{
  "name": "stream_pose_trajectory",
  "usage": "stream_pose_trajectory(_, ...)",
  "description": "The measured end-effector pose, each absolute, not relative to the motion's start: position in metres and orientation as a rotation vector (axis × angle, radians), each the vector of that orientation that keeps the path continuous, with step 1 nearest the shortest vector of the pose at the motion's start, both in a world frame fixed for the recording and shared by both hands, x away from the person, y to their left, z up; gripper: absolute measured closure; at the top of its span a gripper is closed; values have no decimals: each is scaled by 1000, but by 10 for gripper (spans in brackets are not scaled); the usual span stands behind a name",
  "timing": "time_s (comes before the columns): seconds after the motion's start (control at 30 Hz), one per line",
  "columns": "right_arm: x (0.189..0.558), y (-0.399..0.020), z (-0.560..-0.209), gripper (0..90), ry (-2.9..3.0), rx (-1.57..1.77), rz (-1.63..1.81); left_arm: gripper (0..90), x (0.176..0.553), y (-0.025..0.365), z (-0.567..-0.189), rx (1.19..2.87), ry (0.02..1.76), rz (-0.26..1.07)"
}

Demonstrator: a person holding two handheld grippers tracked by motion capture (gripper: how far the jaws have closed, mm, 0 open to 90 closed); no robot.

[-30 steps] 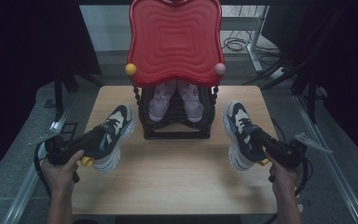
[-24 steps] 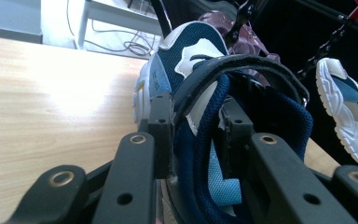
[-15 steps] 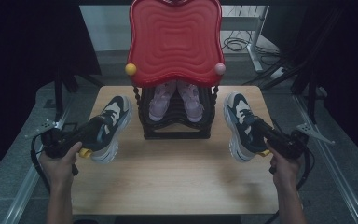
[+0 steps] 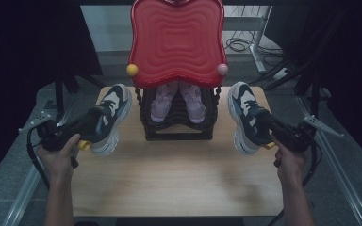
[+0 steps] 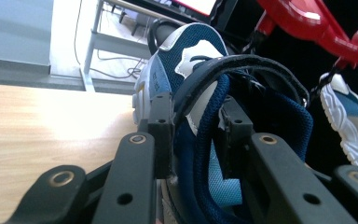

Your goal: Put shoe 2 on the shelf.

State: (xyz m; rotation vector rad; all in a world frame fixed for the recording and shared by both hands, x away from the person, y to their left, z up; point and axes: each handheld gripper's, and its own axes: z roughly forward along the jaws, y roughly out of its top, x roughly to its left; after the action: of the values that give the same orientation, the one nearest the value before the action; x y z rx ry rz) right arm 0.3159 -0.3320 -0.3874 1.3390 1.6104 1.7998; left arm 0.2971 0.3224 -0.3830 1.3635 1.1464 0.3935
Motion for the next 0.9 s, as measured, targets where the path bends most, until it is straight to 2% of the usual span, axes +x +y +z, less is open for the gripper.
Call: stream_pose_trajectory(0.9, 329, -330, -351, 722, 1549, 1327, 1846, 712, 311, 331, -355, 1317, 1137, 414)
